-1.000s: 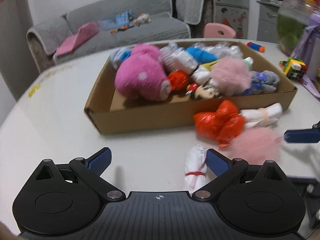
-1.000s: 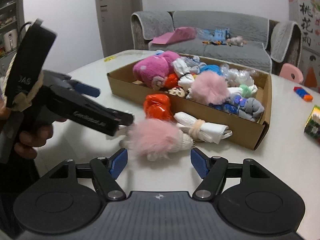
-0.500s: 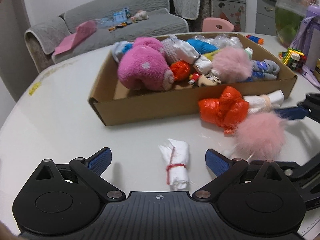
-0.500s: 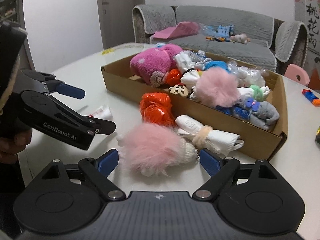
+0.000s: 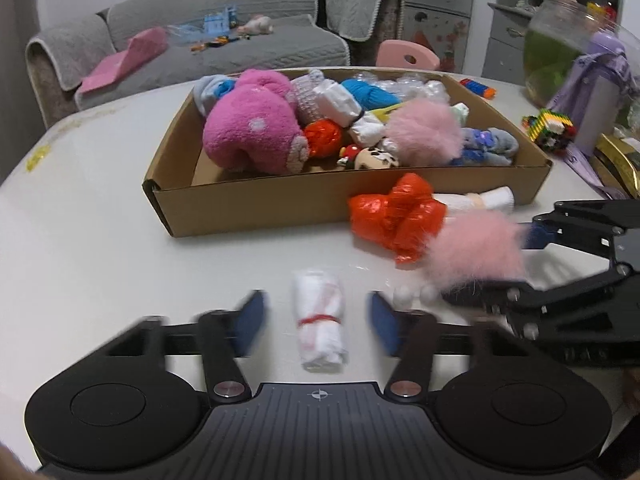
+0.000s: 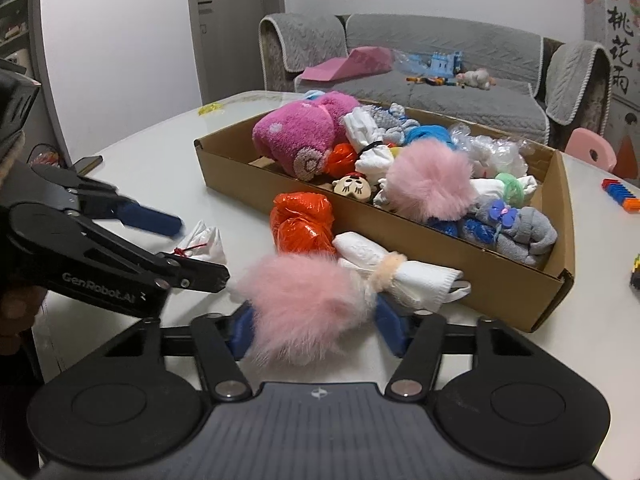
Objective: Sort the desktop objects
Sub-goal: 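Move both grippers back toward the remaining items on the table, then grasp the white red-tied bundle with the left gripper while the right grasps the pink pompom keychain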
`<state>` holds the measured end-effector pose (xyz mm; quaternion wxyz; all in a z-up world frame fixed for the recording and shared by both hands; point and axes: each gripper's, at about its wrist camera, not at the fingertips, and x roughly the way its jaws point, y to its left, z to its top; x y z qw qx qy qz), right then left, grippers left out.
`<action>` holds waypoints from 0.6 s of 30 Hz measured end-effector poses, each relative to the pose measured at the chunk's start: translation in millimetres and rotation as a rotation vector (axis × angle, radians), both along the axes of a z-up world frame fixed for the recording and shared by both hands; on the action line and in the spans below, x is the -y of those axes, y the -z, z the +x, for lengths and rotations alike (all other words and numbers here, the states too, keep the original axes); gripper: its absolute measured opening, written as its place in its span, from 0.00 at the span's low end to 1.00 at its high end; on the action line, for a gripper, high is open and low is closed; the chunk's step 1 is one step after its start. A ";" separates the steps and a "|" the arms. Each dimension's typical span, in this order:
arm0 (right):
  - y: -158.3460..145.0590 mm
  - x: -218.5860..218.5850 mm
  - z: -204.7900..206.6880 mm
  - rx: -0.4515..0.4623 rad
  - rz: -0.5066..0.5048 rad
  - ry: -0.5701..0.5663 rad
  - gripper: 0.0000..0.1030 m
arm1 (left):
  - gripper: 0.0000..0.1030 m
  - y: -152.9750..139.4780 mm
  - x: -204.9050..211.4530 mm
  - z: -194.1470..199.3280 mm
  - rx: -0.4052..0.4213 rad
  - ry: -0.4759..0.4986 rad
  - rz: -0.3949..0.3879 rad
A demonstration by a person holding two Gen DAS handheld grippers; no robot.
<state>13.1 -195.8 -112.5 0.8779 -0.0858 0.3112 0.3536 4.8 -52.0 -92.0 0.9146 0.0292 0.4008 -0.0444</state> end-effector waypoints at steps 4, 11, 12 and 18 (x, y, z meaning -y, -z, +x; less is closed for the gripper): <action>-1.1 6.4 0.8 -0.013 0.027 0.028 0.42 | 0.29 -3.4 0.3 -5.3 -0.015 0.005 0.004; -7.4 24.7 -5.1 -0.024 0.080 0.059 0.41 | 0.28 -6.7 -10.9 -8.7 -0.022 -0.029 -0.012; -8.8 27.5 -5.9 -0.024 0.087 0.063 0.41 | 0.28 -8.0 -12.7 -9.4 -0.018 -0.035 -0.017; -17.1 46.5 -5.0 -0.021 0.125 0.100 0.41 | 0.28 -19.2 -20.1 -18.2 0.008 -0.046 -0.031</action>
